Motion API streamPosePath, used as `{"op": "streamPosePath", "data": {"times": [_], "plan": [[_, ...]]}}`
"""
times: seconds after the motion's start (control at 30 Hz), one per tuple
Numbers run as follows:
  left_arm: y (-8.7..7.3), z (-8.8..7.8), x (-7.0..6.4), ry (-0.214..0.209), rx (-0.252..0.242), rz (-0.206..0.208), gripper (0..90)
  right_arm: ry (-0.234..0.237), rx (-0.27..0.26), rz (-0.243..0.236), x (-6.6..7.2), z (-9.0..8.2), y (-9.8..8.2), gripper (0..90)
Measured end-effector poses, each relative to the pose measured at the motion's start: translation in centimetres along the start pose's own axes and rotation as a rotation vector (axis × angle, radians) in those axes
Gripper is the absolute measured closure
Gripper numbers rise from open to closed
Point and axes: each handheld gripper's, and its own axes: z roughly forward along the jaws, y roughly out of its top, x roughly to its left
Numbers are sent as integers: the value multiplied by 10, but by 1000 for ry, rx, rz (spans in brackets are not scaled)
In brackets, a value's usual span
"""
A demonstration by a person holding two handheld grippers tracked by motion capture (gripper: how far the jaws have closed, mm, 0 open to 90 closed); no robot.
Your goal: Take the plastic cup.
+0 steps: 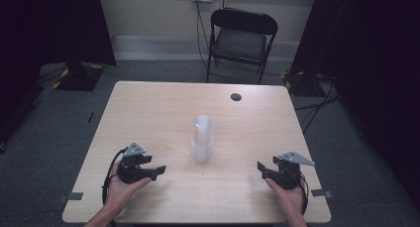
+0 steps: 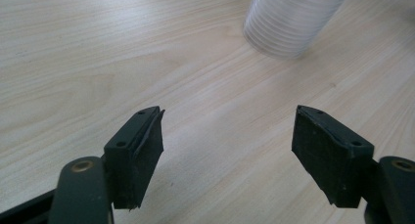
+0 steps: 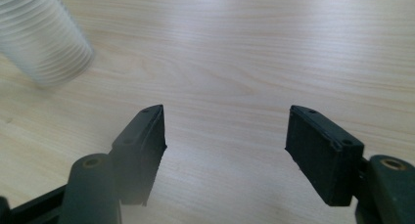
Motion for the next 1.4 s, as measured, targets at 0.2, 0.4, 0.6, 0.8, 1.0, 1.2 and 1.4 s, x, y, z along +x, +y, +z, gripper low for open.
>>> {"op": "streamPosePath", "data": {"times": [0.2, 0.4, 0.6, 0.8, 1.0, 1.2, 1.4], "plan": [[2, 0, -1, -27, -6, 0, 309, 28, 22, 13, 0, 3, -1, 308], [5, -2, -6, -23, -36, 23, 301, 55, 22, 2, 4, 3, 1, 316], [5, -7, -15, -13, -54, 46, 304, 81, 26, 4, 7, 0, 2, 338], [12, -13, -24, -50, -89, 56, 287, 97, 19, 9, 8, -7, 0, 337], [27, -11, -30, -99, -123, 63, 306, 100, 20, 13, 6, -5, 0, 325], [42, -13, -41, -67, -167, 128, 297, 95, 29, 4, 9, -3, 1, 322], [63, -9, -46, -67, -198, 164, 341, 97, 33, -2, 11, -4, 0, 323]]}}
